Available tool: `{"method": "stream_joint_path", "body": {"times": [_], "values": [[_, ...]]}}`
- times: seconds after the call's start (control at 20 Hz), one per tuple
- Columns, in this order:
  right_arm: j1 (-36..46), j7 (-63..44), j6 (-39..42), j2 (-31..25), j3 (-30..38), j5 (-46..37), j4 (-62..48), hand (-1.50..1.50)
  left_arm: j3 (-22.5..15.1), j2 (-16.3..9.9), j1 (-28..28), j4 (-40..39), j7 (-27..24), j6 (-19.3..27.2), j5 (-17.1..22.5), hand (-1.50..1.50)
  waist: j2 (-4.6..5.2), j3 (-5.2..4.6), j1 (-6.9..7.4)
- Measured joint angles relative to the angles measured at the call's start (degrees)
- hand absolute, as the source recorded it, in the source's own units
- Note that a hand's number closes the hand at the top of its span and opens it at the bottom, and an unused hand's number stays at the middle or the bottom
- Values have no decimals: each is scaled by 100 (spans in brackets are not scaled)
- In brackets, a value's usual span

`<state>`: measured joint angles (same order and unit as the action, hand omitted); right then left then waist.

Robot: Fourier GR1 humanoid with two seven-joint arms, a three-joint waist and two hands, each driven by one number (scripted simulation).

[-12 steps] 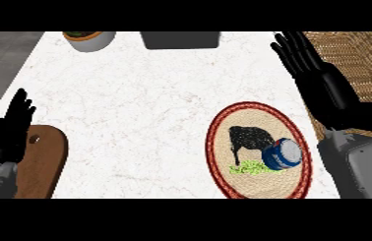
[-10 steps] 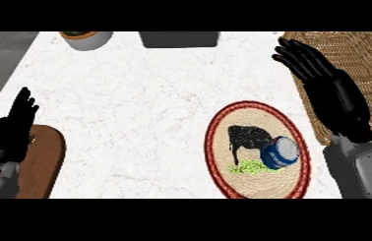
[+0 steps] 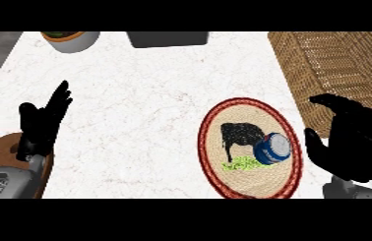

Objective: Pick the can from the placemat and place it in the basket

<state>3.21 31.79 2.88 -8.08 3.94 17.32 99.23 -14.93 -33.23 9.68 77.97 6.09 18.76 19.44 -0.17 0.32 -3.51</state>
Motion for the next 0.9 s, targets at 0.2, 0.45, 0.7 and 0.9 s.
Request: {"method": "stream_joint_path", "body": {"times": [0.2,0.45,0.7,0.9], "values": [[-666,304,-1097,458,-173,-912,457,-150,-180,140,99,-31,49,-59,-111,0,-6,-29,60],[-1569,-628,-1834,-182,139,-2108,830,-150,-161,88,96,-36,66,-130,-121,0,-15,-65,38],[-2625,-1749,-1420,-1272,318,-2946,1444,-150,-181,111,121,-10,148,-82,-173,0,-14,-77,26],[-3337,-2641,-576,-2023,270,-3039,2247,-150,-250,185,171,39,206,-71,-233,0,-6,-71,85]]}}
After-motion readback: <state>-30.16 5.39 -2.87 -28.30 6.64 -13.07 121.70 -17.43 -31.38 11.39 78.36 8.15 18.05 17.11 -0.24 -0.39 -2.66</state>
